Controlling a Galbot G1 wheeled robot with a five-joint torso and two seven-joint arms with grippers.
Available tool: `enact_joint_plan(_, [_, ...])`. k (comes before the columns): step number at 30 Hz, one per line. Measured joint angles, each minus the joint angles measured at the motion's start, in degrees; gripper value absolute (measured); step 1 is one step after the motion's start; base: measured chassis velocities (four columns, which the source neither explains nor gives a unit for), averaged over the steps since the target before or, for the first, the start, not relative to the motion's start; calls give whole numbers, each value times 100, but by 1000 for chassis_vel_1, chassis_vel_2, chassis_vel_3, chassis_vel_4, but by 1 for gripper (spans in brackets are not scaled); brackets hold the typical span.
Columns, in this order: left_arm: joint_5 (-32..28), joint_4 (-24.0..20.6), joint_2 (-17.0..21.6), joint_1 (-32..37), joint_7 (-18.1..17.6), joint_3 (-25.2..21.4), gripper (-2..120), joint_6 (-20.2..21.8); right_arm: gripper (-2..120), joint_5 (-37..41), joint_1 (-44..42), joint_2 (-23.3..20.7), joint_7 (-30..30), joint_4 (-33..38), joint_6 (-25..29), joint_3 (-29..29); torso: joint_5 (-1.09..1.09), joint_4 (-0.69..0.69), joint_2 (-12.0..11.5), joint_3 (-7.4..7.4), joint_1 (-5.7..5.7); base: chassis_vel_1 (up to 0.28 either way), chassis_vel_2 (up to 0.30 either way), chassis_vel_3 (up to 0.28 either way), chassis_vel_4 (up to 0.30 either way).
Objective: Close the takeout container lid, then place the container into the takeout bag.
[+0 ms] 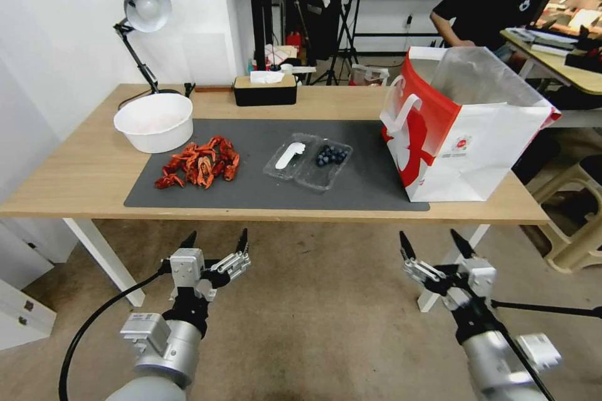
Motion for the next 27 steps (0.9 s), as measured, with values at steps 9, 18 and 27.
enact_joint_plan(9, [78, 24, -79, 59, -55, -18, 100, -6, 100, 634, 910, -498, 295, -523, -48, -544, 1, 4, 0, 0, 1, 0, 0, 0, 0])
enact_joint_plan(18, [194, 68, -213, 150, -40, -70, 100, -8, 100, 1185, 2247, -981, 1497, -914, -733, -1760, -2, 0, 0, 1, 1, 0, 0, 0, 0])
enact_joint_plan(27, [240, 92, -279, 275, -21, -186, 100, -27, 100, 2912, 4053, -1250, 3822, -943, -2277, -2664, -2, 0, 0, 1, 1, 0, 0, 0, 0])
